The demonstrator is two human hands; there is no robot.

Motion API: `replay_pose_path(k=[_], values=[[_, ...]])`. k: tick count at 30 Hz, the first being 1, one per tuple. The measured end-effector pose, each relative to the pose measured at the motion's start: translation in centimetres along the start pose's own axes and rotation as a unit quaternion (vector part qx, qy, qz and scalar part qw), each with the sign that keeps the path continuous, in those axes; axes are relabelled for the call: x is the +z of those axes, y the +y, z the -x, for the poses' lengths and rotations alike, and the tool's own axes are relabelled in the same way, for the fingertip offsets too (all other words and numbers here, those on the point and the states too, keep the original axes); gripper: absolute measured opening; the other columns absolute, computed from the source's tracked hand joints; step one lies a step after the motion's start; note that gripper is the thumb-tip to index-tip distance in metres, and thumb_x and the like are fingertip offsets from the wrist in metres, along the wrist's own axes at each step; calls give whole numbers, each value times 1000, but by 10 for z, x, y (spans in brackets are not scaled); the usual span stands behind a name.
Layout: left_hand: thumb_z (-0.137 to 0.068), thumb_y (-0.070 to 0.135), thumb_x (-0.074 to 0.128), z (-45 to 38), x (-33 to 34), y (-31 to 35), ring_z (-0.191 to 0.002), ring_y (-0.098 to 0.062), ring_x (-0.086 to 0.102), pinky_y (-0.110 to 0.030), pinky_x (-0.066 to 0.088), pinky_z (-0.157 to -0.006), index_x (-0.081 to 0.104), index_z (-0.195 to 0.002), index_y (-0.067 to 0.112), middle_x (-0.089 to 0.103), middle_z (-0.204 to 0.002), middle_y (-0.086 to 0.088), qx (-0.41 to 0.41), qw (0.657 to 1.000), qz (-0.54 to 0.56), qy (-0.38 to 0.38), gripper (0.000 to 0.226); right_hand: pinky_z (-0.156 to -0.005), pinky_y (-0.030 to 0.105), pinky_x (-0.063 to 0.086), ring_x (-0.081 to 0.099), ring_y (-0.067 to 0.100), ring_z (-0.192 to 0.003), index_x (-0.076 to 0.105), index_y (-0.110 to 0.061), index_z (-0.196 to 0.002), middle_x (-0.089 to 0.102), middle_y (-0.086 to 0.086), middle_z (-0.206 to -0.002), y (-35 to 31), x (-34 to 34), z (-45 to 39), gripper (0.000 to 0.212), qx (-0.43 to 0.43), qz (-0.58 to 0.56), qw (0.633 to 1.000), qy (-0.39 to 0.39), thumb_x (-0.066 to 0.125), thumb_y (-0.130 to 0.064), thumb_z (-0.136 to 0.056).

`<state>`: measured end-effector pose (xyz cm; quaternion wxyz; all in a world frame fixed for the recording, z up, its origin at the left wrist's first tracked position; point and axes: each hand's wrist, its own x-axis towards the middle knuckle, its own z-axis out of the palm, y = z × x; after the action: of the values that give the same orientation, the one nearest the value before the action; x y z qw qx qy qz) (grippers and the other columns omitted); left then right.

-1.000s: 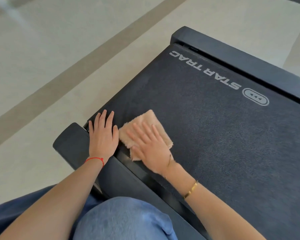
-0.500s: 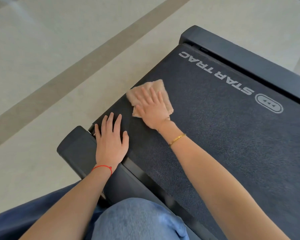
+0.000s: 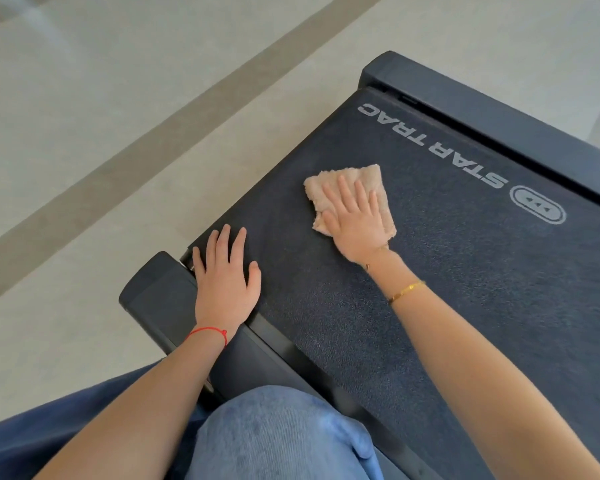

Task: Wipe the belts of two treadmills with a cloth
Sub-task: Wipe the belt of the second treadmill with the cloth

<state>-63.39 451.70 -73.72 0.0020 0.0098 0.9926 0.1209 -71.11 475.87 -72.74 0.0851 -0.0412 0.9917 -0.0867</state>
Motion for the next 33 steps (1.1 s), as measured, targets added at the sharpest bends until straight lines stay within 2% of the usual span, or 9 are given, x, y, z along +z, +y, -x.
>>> replay_pose_path(k=[5,8,11,17,19,21,26,29,33], values=[[-100,33,44,1,1,1,-150,-31,21,-60,17,-120,31,-155,16,28,-161,-13,13,1000,-12,6,59,-123,49,0,-2,31,-152,8,-30,-157,2,-1,-165,-22,22,104,56,-121,8,992,-16,13,-45,-104],[-100,30,44,3,0,2,-150,-30,22,-61,17,-120,34,-153,17,30,-161,-11,41,999,-6,5,55,-124,44,-1,-2,25,-153,11,-31,-157,4,-6,-165,-7,26,153,54,-168,22,985,-30,16,-46,-106],[-101,27,44,4,1,4,-150,-29,23,-60,17,-121,37,-152,17,32,-160,-10,77,997,-1,3,53,-123,39,-7,-6,22,-153,7,-32,-156,-2,-8,-165,34,18,162,56,-112,22,993,-9,13,-50,-104],[-102,27,42,6,9,32,-151,-28,21,-58,17,-121,34,-154,18,30,-161,-10,139,990,5,-11,54,-122,43,-10,-9,26,-152,2,-32,-157,-6,-4,-165,80,4,131,54,109,-9,994,22,18,-42,-106],[-103,28,41,6,14,44,-152,-27,19,-59,15,-121,32,-155,20,28,-162,-8,151,988,10,-14,54,-121,44,-12,-10,28,-152,1,-32,-157,-6,-2,-165,63,9,137,54,112,-17,993,21,19,-41,-107],[-103,29,40,5,18,54,-152,-27,18,-60,15,-121,31,-155,21,27,-162,-7,163,987,9,-14,54,-121,44,-12,-9,29,-152,-2,-34,-156,-6,-2,-165,40,18,157,54,57,3,998,9,18,-42,-106],[-104,30,36,8,29,67,-153,-26,14,-63,11,-121,26,-157,23,22,-164,-6,180,984,-3,-13,54,-124,48,5,4,27,-153,15,-30,-157,8,-6,-165,15,36,231,53,-85,-7,996,-8,22,-45,-106],[-104,30,35,9,31,69,-153,-26,13,-63,9,-121,25,-157,24,21,-164,-5,170,985,-11,-8,54,-124,45,2,-3,23,-153,10,-33,-157,3,-9,-165,44,30,239,55,-56,-1,998,-11,18,-49,-105],[-104,30,34,10,28,72,-153,-27,14,-63,9,-121,26,-157,24,22,-164,-7,160,987,-17,-17,54,-123,43,-8,-10,25,-152,1,-33,-156,-6,-6,-165,96,13,208,57,81,10,997,7,11,-50,-102]])
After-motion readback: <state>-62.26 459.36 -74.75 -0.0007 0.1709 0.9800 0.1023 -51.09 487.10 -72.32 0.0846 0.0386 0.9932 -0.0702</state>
